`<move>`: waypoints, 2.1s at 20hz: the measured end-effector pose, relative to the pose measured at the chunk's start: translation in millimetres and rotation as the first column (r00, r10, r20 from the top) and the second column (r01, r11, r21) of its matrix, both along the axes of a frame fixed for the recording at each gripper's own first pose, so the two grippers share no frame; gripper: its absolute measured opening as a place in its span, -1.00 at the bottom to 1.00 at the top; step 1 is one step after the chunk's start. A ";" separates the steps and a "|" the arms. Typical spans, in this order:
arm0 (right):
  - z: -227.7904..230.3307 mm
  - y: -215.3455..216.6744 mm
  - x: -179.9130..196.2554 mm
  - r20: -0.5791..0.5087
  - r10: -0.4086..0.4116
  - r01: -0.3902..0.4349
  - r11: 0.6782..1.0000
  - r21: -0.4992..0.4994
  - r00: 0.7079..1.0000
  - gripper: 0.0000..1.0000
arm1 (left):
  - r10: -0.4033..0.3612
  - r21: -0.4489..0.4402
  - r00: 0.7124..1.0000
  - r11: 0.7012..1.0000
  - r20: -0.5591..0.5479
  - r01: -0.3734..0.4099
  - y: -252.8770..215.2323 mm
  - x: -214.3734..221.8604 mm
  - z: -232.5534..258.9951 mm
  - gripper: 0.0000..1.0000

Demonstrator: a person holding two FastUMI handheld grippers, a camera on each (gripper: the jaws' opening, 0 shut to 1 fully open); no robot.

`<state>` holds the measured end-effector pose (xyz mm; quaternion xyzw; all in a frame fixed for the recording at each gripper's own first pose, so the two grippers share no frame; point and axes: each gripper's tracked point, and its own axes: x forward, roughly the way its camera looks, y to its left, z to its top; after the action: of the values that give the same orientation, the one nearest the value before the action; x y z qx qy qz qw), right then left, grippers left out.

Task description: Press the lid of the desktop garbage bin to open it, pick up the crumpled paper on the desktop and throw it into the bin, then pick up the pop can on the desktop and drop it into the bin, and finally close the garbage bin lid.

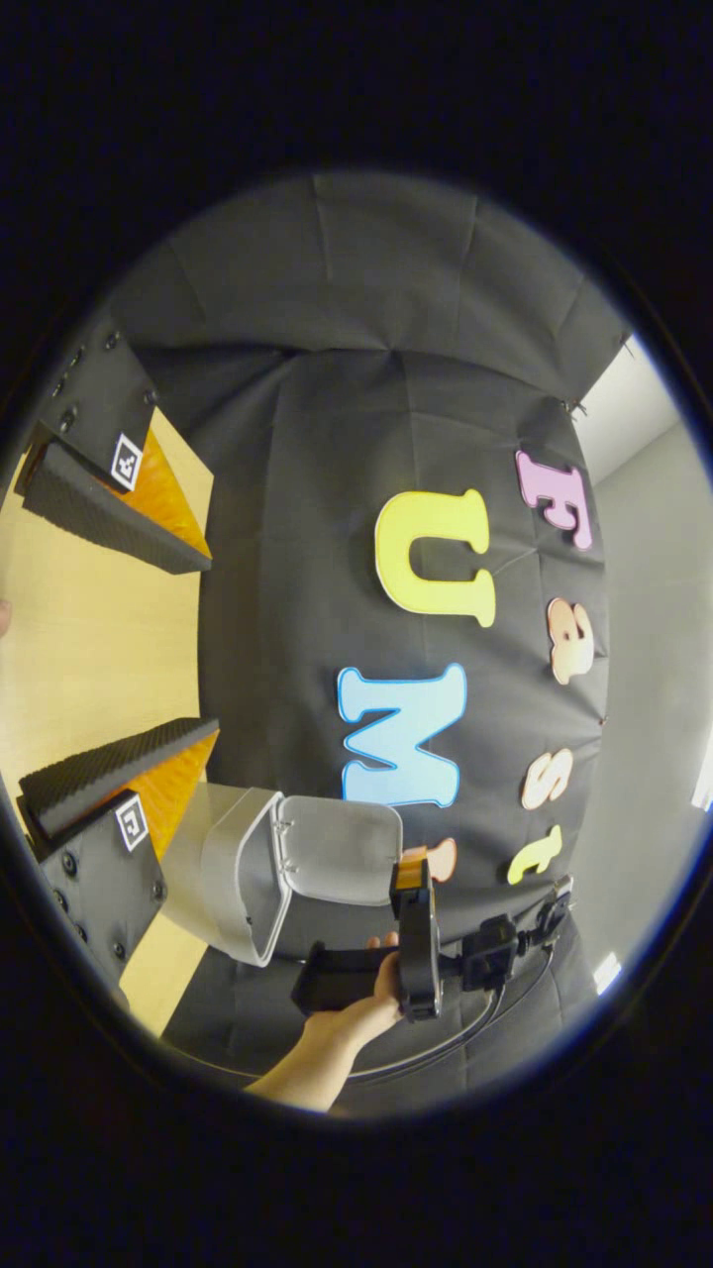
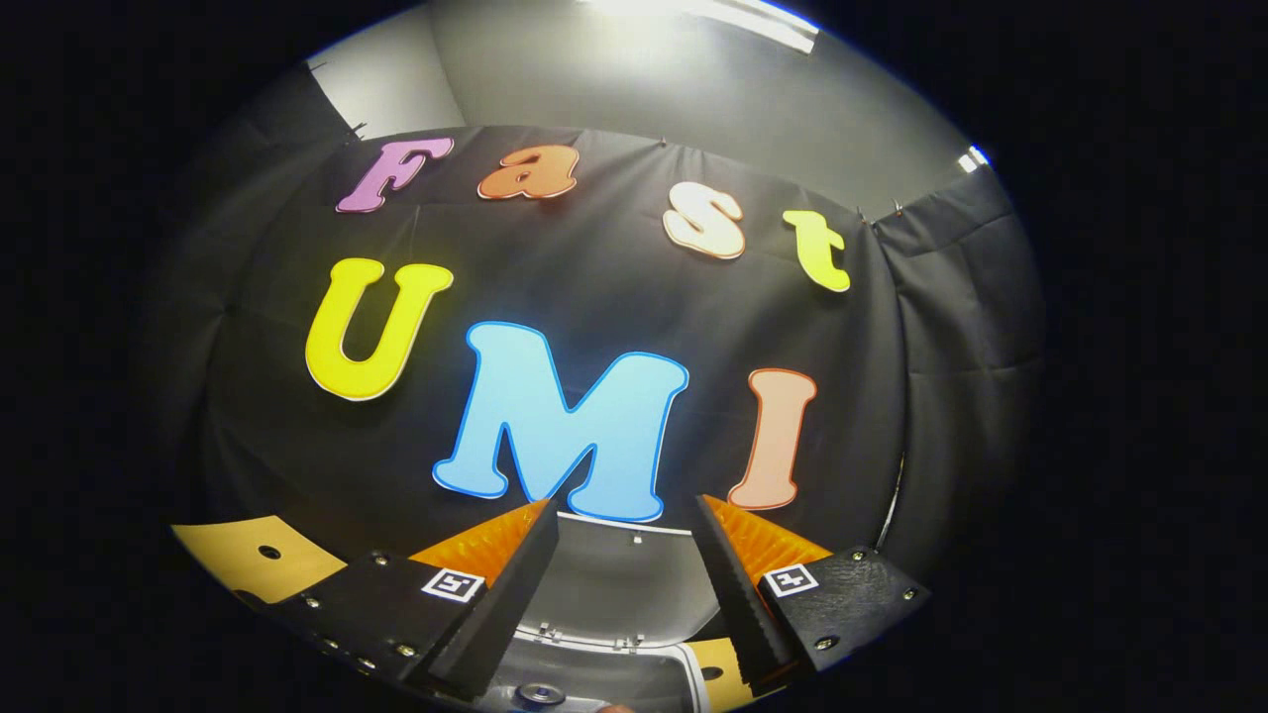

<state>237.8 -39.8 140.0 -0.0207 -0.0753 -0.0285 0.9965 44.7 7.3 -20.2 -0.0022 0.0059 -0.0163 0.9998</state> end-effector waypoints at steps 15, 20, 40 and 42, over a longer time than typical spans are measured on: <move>-10.7 -17.8 45.4 -0.065 -0.023 0.032 0.989 0.144 0.998 0.75 | 0.075 -0.034 0.997 0.997 -0.013 -0.075 14.5 -8.2 -8.1 0.91; -15.9 -15.0 32.6 -0.073 -0.002 0.013 0.989 0.148 0.997 0.75 | 0.064 -0.021 0.998 0.998 -0.006 -0.064 6.9 -14.0 -4.4 0.91; -97.6 7.2 -67.5 -0.176 0.088 -0.046 0.973 0.227 0.980 0.75 | 0.063 -0.022 0.998 0.998 0.012 -0.063 -9.3 -62.5 -0.8 1.00; -108.0 9.5 -68.5 -0.193 0.092 -0.045 0.971 0.237 0.977 0.75 | 0.063 -0.017 0.998 0.998 0.015 -0.063 -8.9 -62.9 0.5 1.00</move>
<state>169.3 -30.3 32.0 0.0952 0.0295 -0.0004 0.9950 -18.2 -1.5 -19.7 -0.0105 -0.0021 0.0150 0.9998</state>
